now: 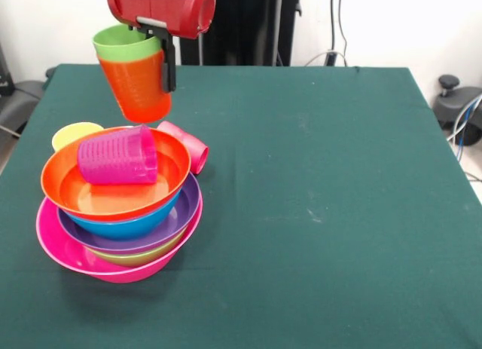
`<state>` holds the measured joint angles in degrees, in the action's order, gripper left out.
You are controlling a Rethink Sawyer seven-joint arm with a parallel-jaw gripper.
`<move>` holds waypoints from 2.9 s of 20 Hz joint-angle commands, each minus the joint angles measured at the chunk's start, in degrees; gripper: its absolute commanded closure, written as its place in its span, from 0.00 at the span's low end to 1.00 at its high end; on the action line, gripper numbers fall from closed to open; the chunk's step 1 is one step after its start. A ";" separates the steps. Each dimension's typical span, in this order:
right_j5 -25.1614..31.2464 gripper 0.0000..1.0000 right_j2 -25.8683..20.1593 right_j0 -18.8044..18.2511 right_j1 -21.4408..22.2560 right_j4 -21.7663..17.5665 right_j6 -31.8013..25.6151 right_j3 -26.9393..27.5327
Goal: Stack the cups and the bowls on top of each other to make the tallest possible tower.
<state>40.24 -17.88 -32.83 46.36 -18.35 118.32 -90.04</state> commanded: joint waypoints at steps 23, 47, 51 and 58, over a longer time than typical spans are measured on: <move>-11.33 1.00 2.55 -1.58 -9.60 -3.96 -1.04 -3.55; -2.49 1.00 3.46 2.37 -5.28 0.18 0.64 -2.05; -3.50 1.00 4.09 4.33 -5.43 0.71 2.93 -2.44; -2.51 1.00 4.68 6.78 -4.28 3.27 4.21 -2.88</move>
<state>29.10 -12.84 -29.12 43.15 -16.72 118.32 -89.09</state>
